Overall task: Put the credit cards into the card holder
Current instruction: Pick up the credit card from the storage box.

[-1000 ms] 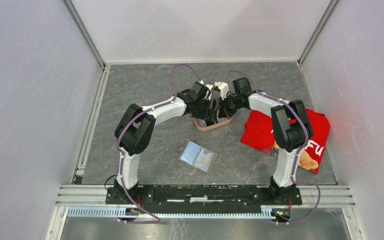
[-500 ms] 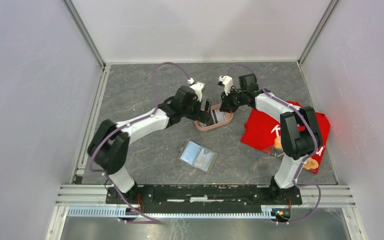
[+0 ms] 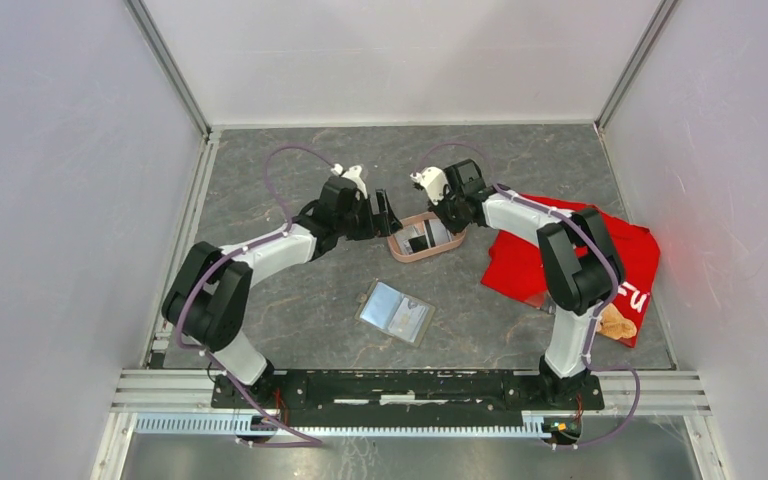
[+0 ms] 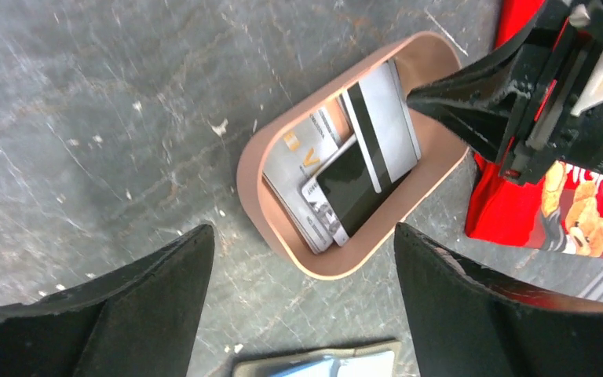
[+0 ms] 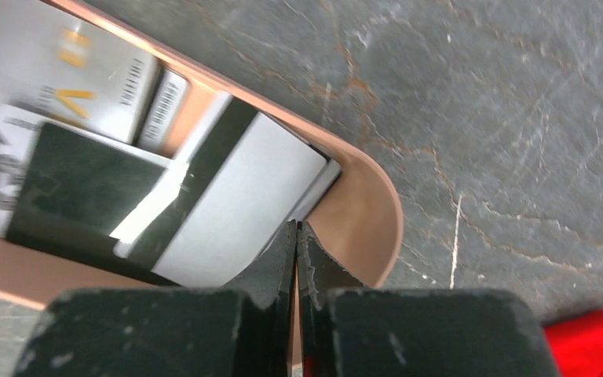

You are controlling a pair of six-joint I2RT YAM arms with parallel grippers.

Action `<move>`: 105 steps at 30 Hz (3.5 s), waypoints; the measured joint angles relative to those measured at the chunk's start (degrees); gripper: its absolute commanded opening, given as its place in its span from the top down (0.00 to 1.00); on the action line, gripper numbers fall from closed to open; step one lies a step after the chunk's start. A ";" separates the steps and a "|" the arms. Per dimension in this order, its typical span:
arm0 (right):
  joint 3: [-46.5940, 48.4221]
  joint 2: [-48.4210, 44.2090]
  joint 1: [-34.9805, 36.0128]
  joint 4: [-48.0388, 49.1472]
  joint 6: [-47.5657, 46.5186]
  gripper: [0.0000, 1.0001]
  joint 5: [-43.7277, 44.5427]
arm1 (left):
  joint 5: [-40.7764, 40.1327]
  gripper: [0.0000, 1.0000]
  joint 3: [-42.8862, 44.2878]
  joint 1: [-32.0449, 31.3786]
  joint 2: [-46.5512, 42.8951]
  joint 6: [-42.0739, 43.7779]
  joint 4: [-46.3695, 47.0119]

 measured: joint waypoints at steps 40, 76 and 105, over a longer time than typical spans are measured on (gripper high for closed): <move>0.66 9.42 -8.44 11.74 20.57 0.97 -43.54 | 8.61 0.35 -2.54 0.00 8.41 -8.39 3.08; -1.14 6.27 -4.42 14.27 22.43 0.94 -49.20 | 12.04 0.34 -7.82 3.37 -1.44 -14.12 18.93; -1.09 6.27 -2.99 14.34 22.53 0.94 -49.29 | 15.06 0.53 -5.66 3.06 4.46 -18.43 20.50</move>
